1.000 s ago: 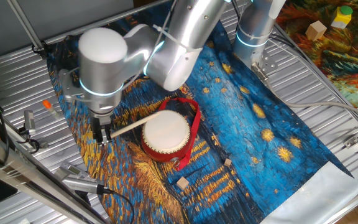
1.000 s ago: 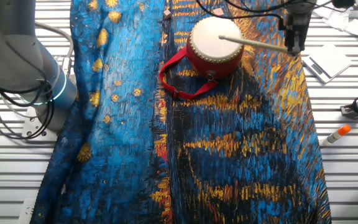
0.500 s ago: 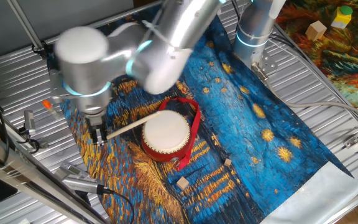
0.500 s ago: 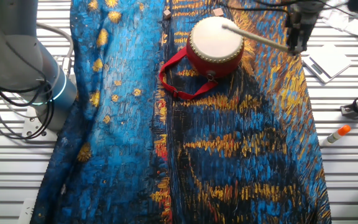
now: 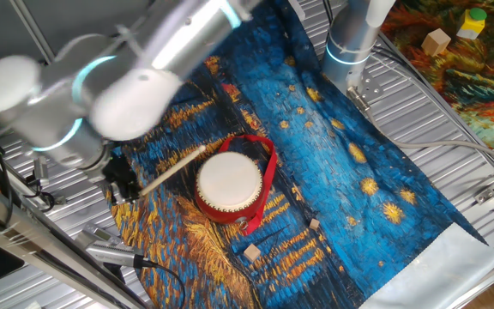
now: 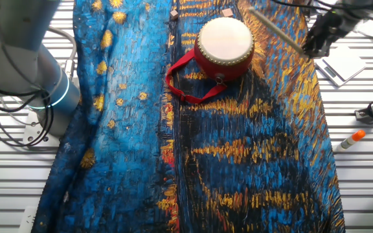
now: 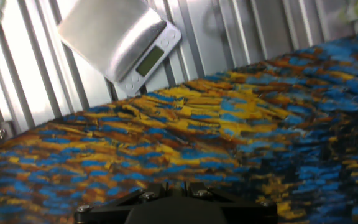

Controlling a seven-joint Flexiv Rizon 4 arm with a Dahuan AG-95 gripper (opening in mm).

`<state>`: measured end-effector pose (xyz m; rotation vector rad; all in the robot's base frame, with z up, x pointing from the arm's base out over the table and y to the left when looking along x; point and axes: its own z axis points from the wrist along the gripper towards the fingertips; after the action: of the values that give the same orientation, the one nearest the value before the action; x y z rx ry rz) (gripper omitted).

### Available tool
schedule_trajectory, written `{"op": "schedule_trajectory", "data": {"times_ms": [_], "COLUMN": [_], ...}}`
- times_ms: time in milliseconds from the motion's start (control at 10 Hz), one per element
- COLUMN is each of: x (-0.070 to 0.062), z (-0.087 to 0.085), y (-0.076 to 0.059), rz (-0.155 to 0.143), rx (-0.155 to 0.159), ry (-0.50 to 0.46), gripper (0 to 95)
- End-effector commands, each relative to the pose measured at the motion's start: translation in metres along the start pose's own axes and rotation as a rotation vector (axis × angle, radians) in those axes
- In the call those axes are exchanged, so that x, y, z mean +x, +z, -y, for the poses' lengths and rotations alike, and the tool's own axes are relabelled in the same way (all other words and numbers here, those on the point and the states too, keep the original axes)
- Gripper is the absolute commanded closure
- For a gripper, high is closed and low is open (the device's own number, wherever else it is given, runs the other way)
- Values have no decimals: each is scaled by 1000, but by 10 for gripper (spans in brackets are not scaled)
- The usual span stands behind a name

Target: Play the drum

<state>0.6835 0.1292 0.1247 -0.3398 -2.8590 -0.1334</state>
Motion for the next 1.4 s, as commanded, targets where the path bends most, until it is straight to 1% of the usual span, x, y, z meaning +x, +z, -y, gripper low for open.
{"op": "schedule_trajectory", "data": {"times_ms": [100, 200, 300, 400, 500, 600, 700, 1100, 1300, 1400], "x": [5, 5, 5, 5, 5, 5, 5, 5, 5, 7], "z": [1, 1, 1, 1, 1, 1, 1, 0, 0, -2], "y": [0, 0, 0, 0, 0, 0, 0, 0, -1, -2], "rz": [50, 58, 76, 86, 119, 128, 151, 164, 181, 203], "rx": [-1, -1, 0, 0, 9, 13, 25, 26, 24, 22], "ry": [-14, -16, -17, -16, -16, -16, -20, -20, -21, -19], "gripper": [950, 950, 950, 950, 950, 950, 950, 950, 950, 950]}}
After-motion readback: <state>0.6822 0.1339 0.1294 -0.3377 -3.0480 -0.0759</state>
